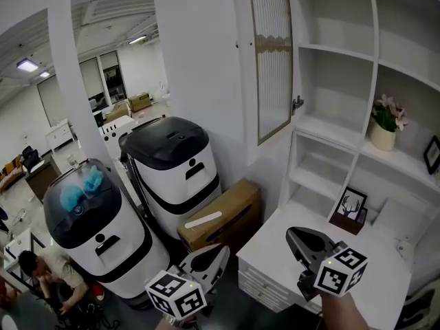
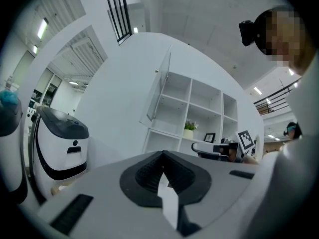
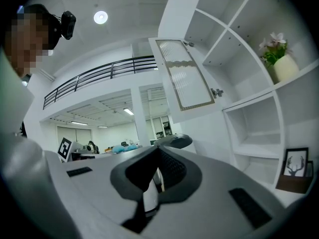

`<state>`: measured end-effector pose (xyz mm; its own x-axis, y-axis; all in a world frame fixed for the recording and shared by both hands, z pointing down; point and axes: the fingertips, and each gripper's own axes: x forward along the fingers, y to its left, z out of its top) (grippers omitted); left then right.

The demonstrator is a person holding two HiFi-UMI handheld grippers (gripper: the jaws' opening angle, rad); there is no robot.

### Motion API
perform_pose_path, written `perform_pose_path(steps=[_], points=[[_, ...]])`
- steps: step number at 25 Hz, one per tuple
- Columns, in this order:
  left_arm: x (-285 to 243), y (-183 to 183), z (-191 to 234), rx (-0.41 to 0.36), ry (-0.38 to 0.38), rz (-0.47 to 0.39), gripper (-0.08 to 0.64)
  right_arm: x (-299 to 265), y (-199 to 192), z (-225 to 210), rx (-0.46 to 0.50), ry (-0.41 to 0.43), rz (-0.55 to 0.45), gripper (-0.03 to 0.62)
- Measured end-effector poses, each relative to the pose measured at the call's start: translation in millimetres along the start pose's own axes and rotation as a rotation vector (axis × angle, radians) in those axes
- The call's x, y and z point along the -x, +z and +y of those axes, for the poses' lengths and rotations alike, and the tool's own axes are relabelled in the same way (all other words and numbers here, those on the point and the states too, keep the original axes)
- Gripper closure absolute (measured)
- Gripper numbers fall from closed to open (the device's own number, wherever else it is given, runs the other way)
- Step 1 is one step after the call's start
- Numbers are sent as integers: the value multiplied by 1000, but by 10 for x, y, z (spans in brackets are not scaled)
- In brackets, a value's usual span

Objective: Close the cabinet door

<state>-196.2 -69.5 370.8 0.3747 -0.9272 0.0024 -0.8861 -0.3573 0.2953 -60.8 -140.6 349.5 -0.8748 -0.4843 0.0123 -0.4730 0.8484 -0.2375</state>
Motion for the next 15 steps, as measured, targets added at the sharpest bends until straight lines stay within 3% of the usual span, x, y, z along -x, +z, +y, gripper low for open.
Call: perform_pose_path(steps=[15], points=[[-289,84,72,-7,26,-10,554,-154,108,-230,3,38,13,588]])
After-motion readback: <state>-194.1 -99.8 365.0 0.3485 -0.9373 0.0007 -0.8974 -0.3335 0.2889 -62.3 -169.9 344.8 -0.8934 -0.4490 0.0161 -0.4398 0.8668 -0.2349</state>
